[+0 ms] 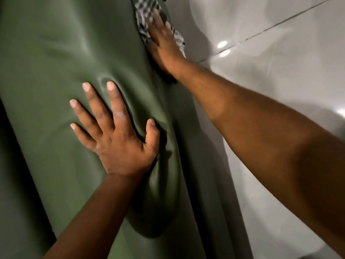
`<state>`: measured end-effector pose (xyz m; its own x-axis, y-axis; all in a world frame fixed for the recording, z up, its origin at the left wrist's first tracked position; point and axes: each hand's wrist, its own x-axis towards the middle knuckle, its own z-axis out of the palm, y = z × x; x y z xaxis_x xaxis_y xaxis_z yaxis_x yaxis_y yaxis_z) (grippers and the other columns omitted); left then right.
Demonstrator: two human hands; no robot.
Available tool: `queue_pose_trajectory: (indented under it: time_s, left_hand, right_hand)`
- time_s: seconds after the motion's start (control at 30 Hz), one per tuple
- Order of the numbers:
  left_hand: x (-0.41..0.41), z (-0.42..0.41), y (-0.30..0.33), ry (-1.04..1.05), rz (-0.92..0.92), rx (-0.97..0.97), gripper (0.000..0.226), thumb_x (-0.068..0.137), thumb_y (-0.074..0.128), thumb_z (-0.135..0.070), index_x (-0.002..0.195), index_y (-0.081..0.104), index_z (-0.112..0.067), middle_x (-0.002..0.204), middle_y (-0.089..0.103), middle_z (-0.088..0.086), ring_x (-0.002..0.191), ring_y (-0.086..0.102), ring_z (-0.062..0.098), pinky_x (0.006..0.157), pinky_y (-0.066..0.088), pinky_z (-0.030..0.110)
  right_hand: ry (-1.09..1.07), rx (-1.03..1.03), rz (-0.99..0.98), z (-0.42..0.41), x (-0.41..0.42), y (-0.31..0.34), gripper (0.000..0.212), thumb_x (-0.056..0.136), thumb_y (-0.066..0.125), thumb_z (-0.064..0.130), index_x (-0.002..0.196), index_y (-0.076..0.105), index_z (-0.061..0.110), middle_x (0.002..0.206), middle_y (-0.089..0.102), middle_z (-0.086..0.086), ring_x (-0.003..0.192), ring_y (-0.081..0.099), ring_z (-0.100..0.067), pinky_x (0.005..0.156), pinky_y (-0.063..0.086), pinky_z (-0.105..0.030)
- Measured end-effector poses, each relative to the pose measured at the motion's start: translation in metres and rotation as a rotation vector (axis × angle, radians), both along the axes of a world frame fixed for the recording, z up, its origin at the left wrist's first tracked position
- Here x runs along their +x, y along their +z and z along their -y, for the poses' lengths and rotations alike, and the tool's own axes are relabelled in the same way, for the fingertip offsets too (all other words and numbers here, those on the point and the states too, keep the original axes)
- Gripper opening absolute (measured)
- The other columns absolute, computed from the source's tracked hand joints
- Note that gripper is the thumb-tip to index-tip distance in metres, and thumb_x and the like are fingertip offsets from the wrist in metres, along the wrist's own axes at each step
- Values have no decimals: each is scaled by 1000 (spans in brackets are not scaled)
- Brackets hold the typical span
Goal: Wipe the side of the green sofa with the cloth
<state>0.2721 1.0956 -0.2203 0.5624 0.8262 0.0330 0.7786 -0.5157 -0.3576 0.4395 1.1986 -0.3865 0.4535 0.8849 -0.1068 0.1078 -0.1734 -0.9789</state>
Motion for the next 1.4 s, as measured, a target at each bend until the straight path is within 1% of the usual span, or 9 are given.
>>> queue_pose_trajectory:
  time_s: [0.27,0.53,0.63,0.77,0.9,1.03,1.2,1.3,1.4]
  left_hand:
    - [8,10,13,63,-80,-71,90,87,36,-66,159,4,-22,167,2,17,152,3,47,116,12,69]
    - [-54,128,40,99,-120,-216,86,88,41,-56,158,-1,-27,168,-7,8,153,-2,41,113,17,72]
    - [-79,152,47,105,-83,-251,83,91,43,-52,158,1,-28,168,-8,8,153,-4,40,116,17,70]
    - [-78,151,41,121,-36,-222,84,93,52,-46,158,2,-29,168,-8,7,154,-5,40,116,15,69]
    - [-76,147,36,109,-56,-199,83,89,43,-52,157,1,-31,168,-8,9,153,-4,42,116,16,69]
    - [-72,145,34,105,-115,-180,83,88,40,-51,159,4,-29,167,-7,16,150,-1,50,114,18,71]
    - [-56,115,36,98,-136,-225,78,92,43,-56,156,1,-41,166,-16,15,148,-6,54,111,17,75]
    - [-41,82,39,77,-82,-255,78,89,42,-64,152,-3,-51,165,-21,10,148,-9,53,110,16,76]
    - [-21,30,47,79,-19,-299,82,86,45,-71,148,-8,-58,166,-19,4,149,-10,50,113,13,74]
  right_hand:
    - [86,-61,-170,128,-82,5,58,97,38,28,150,14,22,162,-2,-14,148,-6,-40,115,5,-67]
    - [123,-125,-229,283,-201,11,59,96,33,37,141,-5,43,163,-7,-6,149,-10,-34,120,0,-58]
    - [26,-167,-242,357,-258,22,56,99,34,29,135,-6,47,162,3,-9,150,3,-34,121,4,-54]
    - [7,-226,-532,432,-305,20,71,92,34,24,134,-15,54,160,-3,3,150,-5,-24,122,3,-49]
    - [4,-272,-486,406,-294,9,68,86,29,32,133,-18,48,156,-11,9,149,-10,-22,122,-2,-48]
    - [-10,-403,-438,327,-242,-22,63,98,38,25,151,4,18,163,-1,-7,150,3,-31,121,7,-51]
    - [19,-320,-445,256,-191,-15,57,101,32,33,149,0,34,163,-8,-2,150,-8,-27,121,1,-51]
    - [31,-263,-396,276,-208,8,54,98,29,36,130,-13,49,163,-7,-2,149,-8,-25,121,1,-51]
    - [-17,-186,-367,295,-222,17,59,89,22,41,127,-22,41,154,-15,8,146,-10,-17,121,-1,-49]
